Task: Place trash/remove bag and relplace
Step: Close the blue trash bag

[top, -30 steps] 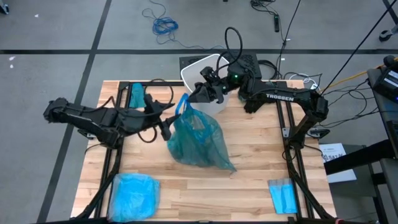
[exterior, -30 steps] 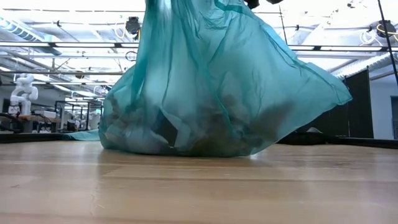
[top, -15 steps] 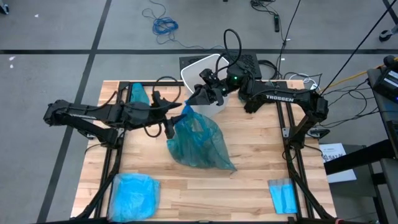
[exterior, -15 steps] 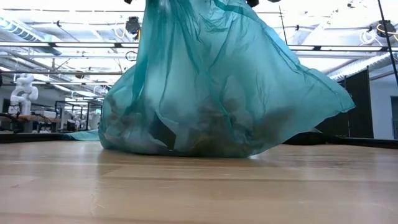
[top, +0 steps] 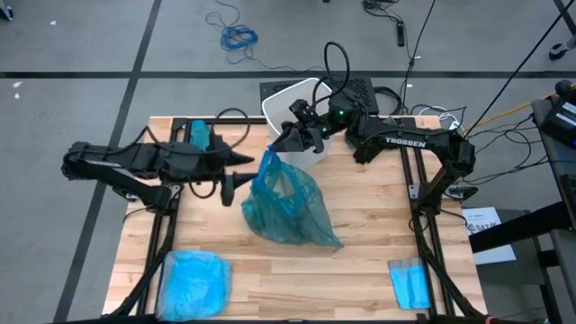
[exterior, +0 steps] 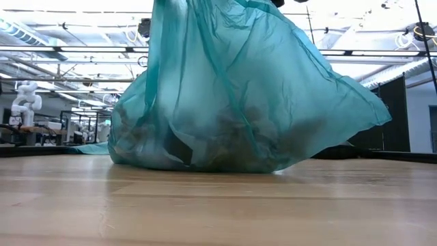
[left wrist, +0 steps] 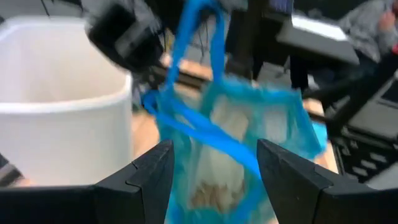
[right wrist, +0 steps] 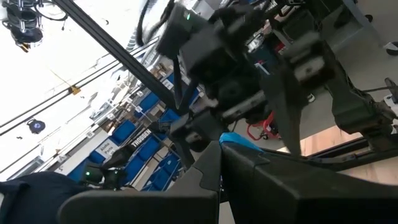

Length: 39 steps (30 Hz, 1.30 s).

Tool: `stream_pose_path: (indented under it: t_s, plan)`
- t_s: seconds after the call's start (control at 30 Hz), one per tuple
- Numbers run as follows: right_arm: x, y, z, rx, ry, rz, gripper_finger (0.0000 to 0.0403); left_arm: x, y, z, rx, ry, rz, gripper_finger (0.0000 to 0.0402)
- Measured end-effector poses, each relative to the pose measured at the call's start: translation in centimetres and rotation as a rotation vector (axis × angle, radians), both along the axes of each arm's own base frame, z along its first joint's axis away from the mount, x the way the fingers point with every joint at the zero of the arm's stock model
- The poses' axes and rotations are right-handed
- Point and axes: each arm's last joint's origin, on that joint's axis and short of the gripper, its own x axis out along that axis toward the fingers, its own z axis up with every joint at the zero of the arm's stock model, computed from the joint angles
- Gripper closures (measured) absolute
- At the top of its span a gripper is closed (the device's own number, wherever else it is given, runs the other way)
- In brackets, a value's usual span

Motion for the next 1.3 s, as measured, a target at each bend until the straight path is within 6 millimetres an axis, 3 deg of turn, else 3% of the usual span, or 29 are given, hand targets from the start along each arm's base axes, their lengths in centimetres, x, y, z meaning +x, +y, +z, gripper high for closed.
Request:
stream_pose_path:
  t_s: [0.3,0.57,0.9,1.3]
  plan:
    - [0.0,0.0,0.0,-0.004,0.001,-0.004,0.0403,-0.2,-1.7,-1.0,0.008,0.080,0.024,0.0180]
    - [0.0,-0.1,0.0,-0.007,-0.001,-0.007,0.0403,1.8,-2.8,-2.6,0.016,0.145,0.026,0.0180]
    - [0.1,0.2,-0.1,0.001,0.009,0.003,0.0403,3.5,-2.4,-4.0,0.237,0.181,0.322,0.0180]
    - [0.2,0.8,-0.1,0.001,0.008,0.015,0.0403,4.3,-0.3,-3.7,0.313,0.182,0.419,0.0180]
